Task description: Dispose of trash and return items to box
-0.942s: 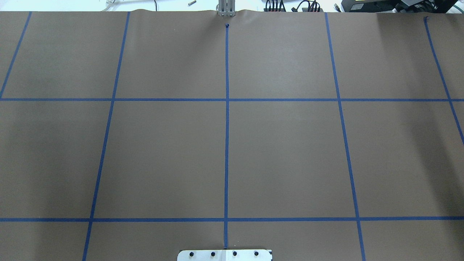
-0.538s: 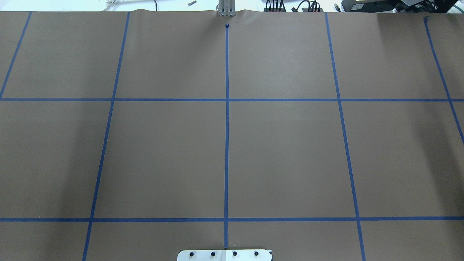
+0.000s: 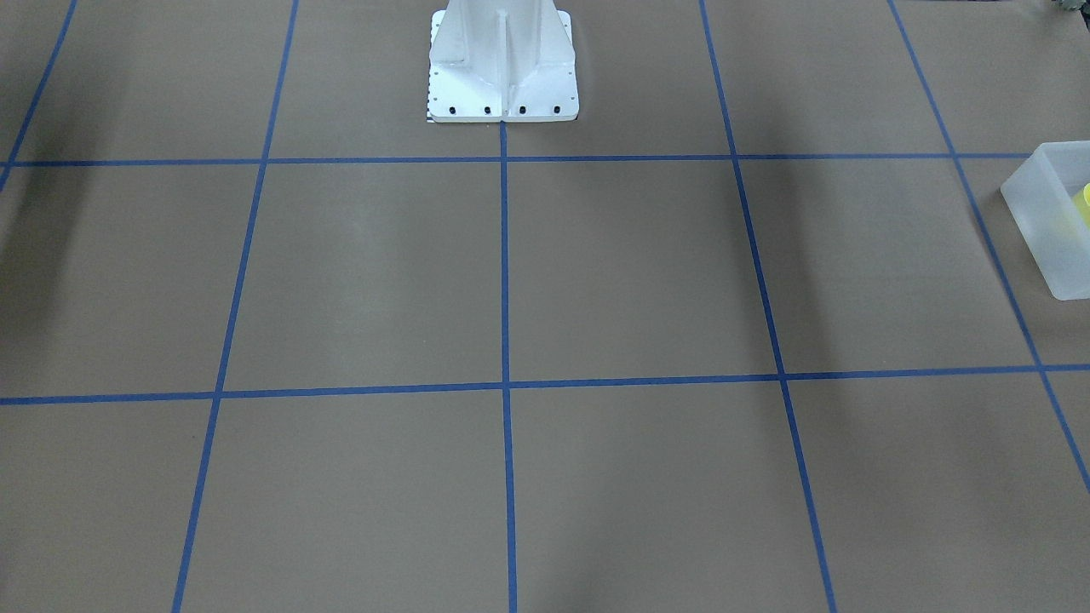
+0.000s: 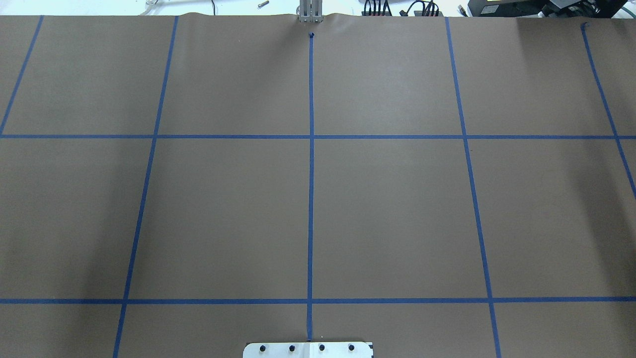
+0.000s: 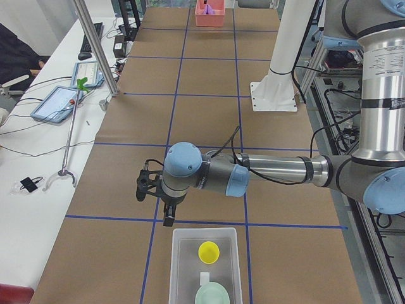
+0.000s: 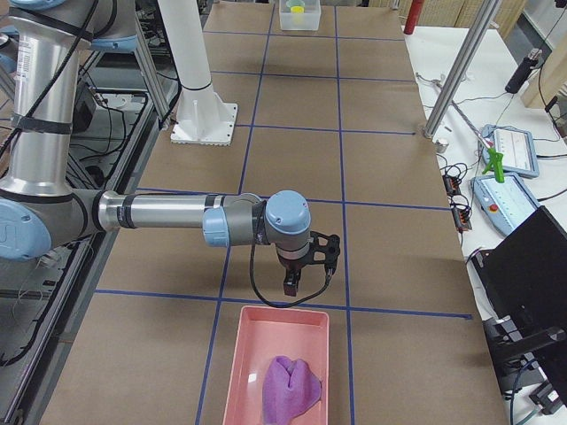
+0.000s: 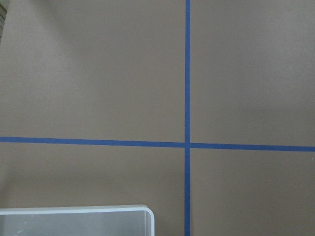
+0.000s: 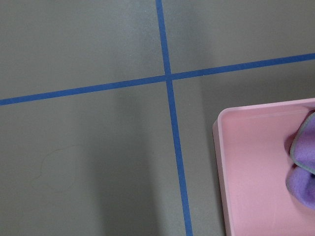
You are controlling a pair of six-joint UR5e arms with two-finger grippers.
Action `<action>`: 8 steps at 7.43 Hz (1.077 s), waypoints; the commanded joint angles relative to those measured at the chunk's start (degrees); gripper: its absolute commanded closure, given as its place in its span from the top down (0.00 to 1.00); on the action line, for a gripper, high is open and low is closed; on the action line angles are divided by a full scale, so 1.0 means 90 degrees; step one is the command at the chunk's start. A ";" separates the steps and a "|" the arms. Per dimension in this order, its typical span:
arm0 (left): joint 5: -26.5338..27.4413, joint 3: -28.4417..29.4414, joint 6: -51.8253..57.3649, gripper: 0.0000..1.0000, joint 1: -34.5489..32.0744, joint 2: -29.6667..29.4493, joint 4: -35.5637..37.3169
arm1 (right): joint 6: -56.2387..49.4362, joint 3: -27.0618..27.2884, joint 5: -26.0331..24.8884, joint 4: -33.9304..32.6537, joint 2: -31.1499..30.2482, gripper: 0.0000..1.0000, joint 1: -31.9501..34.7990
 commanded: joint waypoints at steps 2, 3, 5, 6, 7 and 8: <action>-0.0023 -0.0004 -0.0054 0.99 0.0514 0.0032 -0.0021 | 0.0010 0.0240 0.0015 -0.0582 0.0024 1.00 0.0010; -0.0023 0.0015 -0.0054 0.99 0.0524 0.0032 -0.0021 | 0.0010 0.0289 0.0025 -0.0633 -0.0015 1.00 0.0000; -0.0013 0.0016 -0.0064 0.99 0.0534 0.0032 -0.0021 | 0.0010 0.0251 0.0006 -0.0633 -0.0025 1.00 0.0000; -0.0013 0.0015 -0.0064 0.99 0.0544 0.0022 -0.0021 | 0.0000 0.0232 0.0005 -0.0633 -0.0025 1.00 0.0000; -0.0013 0.0015 -0.0064 0.99 0.0544 0.0013 -0.0021 | -0.0010 0.0231 0.0005 -0.0633 -0.0035 1.00 0.0000; -0.0004 0.0025 -0.0064 0.99 0.0544 -0.0007 -0.0011 | -0.0010 0.0231 0.0005 -0.0624 -0.0035 1.00 0.0000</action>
